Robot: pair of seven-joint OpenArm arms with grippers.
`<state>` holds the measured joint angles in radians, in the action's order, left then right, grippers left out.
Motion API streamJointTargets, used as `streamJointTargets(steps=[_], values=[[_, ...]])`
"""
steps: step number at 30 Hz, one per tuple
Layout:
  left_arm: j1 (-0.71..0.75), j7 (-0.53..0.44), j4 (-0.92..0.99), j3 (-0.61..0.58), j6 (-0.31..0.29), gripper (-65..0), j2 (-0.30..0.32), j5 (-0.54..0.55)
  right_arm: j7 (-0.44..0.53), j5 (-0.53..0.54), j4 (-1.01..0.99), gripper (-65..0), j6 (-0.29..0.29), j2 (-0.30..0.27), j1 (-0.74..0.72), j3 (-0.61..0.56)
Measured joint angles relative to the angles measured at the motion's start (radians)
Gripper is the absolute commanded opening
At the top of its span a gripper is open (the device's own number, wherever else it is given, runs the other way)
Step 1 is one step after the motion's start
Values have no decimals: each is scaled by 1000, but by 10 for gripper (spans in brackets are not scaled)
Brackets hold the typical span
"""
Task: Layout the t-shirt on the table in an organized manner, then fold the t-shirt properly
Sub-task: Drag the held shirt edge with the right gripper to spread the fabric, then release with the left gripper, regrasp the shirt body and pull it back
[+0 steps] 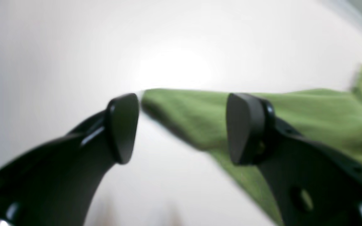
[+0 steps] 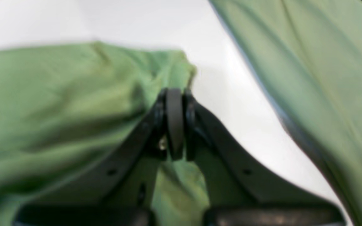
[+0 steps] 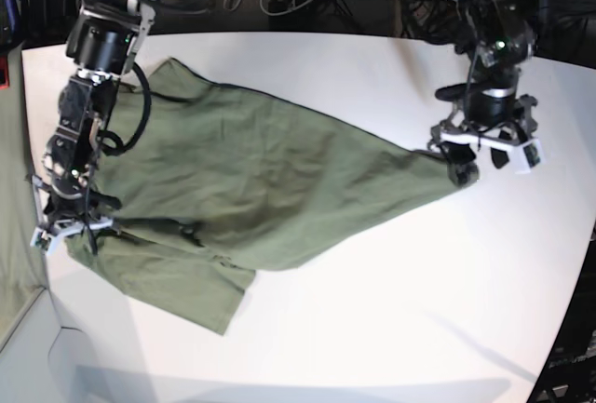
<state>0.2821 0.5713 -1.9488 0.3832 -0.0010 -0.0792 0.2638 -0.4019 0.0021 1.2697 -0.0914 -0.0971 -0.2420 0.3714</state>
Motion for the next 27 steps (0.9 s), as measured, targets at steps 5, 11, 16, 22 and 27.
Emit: streamJointTargets(steps=[5, 11, 16, 22, 27], values=[[-177, -8, 146, -100, 5, -227, 2, -3, -4, -3, 1, -650, 0, 7, 43, -2], [-354, -10, 432, -209, 9, -227, 14, -113, -25, -3, 5, -650, 0, 3, 63, -1], [-436, -10, 571, -319, 6, -227, 10, -223, -50, -3, 4, -650, 0, -17, 74, 0], [-450, -14, 637, -397, 5, -227, 13, -306, -64, -3, 5, -650, 0, -18, 71, 0], [-459, -21, 733, -457, 4, -309, 15, -335, -72, -2, 5, -650, 0, -18, 70, -1]])
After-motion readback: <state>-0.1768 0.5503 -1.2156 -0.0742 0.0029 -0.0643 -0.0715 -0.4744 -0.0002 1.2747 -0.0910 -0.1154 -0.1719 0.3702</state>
